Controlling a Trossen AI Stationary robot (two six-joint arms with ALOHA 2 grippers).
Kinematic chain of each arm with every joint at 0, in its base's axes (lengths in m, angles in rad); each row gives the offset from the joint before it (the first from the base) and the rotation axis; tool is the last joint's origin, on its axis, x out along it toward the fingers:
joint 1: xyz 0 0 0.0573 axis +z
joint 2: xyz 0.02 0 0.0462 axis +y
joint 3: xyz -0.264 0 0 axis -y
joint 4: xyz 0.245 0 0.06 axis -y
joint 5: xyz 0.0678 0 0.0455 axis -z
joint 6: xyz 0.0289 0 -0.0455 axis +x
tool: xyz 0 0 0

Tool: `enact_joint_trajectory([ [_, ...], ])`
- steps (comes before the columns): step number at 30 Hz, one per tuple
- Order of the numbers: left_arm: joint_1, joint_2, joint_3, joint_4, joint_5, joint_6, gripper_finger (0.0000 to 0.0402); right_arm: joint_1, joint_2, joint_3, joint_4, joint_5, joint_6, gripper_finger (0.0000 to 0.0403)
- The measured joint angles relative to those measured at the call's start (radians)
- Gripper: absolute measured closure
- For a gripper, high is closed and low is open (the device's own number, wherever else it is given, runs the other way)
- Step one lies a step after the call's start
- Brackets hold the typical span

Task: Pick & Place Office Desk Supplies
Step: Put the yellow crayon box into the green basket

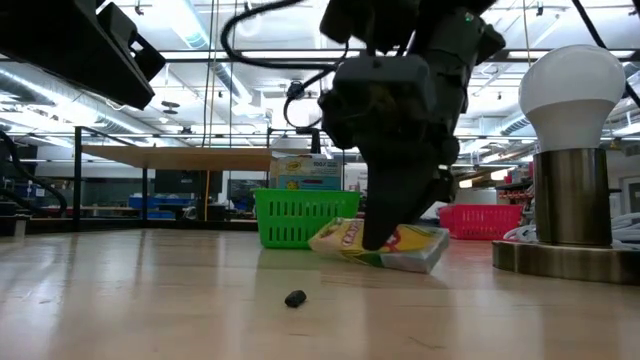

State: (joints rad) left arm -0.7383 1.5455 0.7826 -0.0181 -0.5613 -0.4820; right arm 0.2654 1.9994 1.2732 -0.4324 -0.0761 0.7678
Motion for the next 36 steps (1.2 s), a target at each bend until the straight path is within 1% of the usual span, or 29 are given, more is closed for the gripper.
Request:
enact_joint_trajectory([
  [3,0.000,0.000,0.000,0.001,0.000,0.000,0.0392,0.024,0.002,-0.001,0.048,0.010,-0.008,0.0346],
  [7,0.000,0.000,0.000,0.006,0.000,-0.001,0.0392,0.060,0.002,-0.002,0.115,0.099,-0.057,0.0346],
  [15,-0.002,0.000,-0.001,0.035,-0.015,0.025,0.0392,0.114,-0.032,-0.002,0.172,0.400,-0.210,0.0346],
  [21,-0.002,0.000,-0.001,0.055,-0.015,0.040,0.0392,0.115,-0.069,-0.001,0.213,0.664,-0.345,0.0346],
  [23,-0.001,0.000,-0.001,0.057,-0.015,0.040,0.0392,0.105,-0.076,-0.001,0.237,0.723,-0.395,0.0346],
  [25,-0.001,0.000,-0.001,0.063,-0.016,0.040,0.0392,0.086,-0.077,-0.001,0.279,0.749,-0.439,0.0346],
  [31,-0.001,0.000,-0.001,0.091,-0.023,0.049,0.0392,0.013,-0.077,-0.008,0.366,0.776,-0.553,0.0346],
  [33,-0.001,0.000,-0.001,0.106,-0.023,0.057,0.0392,-0.008,-0.077,-0.022,0.386,0.766,-0.580,0.0346],
  [36,-0.002,0.000,-0.001,0.114,-0.023,0.065,0.0392,-0.033,-0.076,-0.043,0.399,0.708,-0.580,0.0346],
])
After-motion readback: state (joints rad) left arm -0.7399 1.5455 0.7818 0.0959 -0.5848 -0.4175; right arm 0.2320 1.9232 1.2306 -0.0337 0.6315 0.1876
